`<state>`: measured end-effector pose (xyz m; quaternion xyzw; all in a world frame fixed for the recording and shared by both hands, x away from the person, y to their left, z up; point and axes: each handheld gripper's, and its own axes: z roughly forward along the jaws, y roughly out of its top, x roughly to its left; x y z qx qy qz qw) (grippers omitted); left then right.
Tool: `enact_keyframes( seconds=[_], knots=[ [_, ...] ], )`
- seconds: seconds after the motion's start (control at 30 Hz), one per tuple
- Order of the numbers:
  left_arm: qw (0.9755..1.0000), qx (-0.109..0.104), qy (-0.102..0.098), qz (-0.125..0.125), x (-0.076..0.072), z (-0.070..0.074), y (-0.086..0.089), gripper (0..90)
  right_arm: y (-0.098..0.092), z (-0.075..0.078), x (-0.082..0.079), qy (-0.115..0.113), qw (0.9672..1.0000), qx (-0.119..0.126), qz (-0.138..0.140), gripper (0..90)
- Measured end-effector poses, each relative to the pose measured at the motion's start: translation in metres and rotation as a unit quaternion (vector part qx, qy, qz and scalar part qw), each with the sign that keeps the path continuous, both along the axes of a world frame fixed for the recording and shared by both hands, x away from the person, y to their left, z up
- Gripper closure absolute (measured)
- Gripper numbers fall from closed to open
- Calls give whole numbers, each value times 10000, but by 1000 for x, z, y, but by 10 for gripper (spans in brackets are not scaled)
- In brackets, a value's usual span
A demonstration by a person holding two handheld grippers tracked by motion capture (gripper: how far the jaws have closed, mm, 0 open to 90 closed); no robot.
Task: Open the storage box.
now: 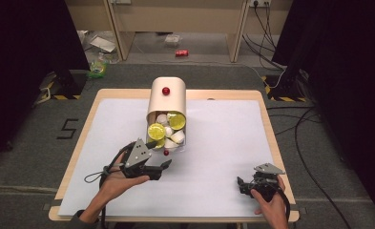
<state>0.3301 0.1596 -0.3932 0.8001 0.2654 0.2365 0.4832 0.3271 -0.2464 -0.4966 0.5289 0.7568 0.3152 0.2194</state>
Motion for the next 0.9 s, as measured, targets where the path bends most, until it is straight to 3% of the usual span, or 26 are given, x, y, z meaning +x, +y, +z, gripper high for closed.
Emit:
enact_keyframes(
  seconds=[0.43, 0.9],
  knots=[
    [9999, -89, -55, 28, -1, 5, 7, 248, 0, 0, 0, 5, 10000, 3, 2, 71],
    [9985, -215, -308, 390, 1, 15, 16, 246, 0, 0, 0, 9, 10000, 10, 6, 70]
  ],
)
